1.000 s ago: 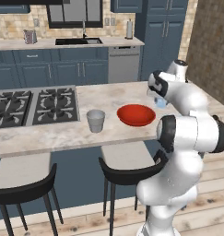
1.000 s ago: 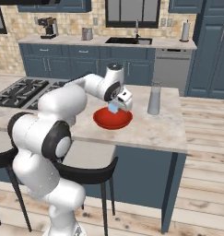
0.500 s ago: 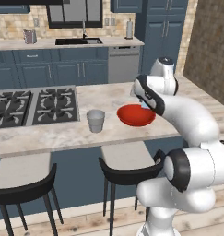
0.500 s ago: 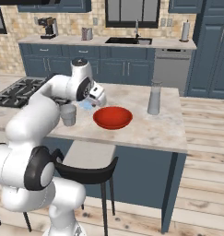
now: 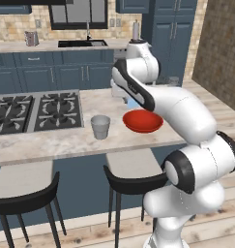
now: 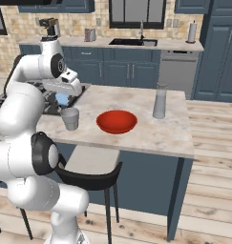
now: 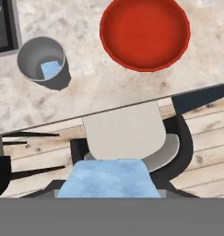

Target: There are two ice cubes in the ice bowl. Place both ice cubes in the glass cup.

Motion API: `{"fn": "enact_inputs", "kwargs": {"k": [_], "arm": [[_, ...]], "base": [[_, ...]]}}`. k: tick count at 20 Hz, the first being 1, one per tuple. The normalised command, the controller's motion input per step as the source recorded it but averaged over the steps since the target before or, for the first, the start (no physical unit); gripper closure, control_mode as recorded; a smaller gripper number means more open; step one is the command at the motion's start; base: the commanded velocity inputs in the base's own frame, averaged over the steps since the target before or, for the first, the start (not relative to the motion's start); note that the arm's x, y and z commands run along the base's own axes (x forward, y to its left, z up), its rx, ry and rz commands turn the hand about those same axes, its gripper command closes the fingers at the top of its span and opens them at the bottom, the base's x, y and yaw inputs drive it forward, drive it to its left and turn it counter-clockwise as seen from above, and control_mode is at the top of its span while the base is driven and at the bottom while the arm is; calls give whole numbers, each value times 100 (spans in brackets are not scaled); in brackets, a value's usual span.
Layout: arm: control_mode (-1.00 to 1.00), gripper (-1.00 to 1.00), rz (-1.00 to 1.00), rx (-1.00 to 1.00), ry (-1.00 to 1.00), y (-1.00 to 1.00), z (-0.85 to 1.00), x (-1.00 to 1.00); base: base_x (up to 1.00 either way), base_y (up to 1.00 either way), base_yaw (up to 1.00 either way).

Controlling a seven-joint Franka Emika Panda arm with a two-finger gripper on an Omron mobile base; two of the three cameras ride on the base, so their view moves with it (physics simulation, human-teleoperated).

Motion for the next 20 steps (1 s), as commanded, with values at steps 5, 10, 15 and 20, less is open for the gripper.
{"fn": "enact_inputs", "kwargs": {"k": [5, 10, 15, 20], "arm": [[-100, 100, 6, 17, -7, 14, -75, -57], [-100, 100, 1, 16, -6, 2, -19, -23], [-100, 100, 0, 0, -2, 42, 0, 10], [-100, 100, 0, 0, -5, 43, 0, 23]], "base": [[0, 0, 0], [0, 0, 0], [0, 0, 0], [0, 0, 0]]}}
